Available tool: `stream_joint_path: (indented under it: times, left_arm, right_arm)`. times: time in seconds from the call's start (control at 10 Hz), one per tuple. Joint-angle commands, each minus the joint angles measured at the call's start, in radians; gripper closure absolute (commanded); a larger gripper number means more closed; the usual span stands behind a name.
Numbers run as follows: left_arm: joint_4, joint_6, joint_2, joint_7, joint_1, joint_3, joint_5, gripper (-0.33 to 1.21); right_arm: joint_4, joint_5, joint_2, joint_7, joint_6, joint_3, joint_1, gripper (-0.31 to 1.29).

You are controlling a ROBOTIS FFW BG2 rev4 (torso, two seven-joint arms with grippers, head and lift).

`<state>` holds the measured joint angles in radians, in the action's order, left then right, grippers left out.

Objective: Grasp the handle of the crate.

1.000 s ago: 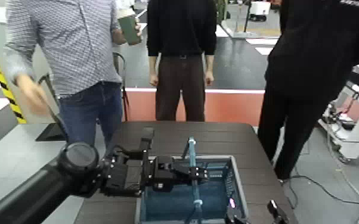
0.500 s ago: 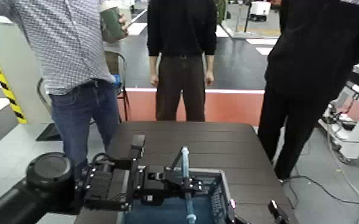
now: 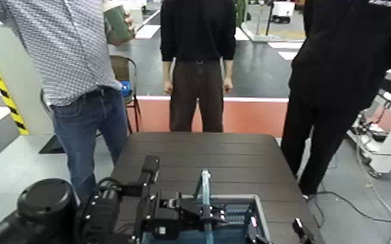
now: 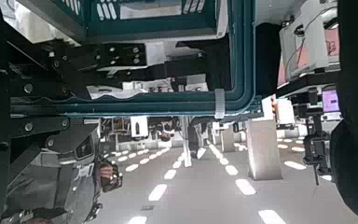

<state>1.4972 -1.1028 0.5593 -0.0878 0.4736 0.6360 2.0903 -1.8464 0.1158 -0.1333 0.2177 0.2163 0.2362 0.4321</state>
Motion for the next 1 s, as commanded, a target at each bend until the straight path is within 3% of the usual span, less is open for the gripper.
stream_joint_path:
  times: [0.1,1.0]
  left_arm:
    - [0.035,0.009,0.010,0.011,-0.036,0.013,0.056,1.19]
    - [0.034,0.015,0.004,0.014,-0.041,0.016,0.071,1.19]
  right_arm:
    - [0.001,-0.002,0.001,0.000,0.002,-0.001,0.000,0.15]
    - [-0.004,-0.024,0.003,-0.001,-0.012,0.000,-0.003,0.15]
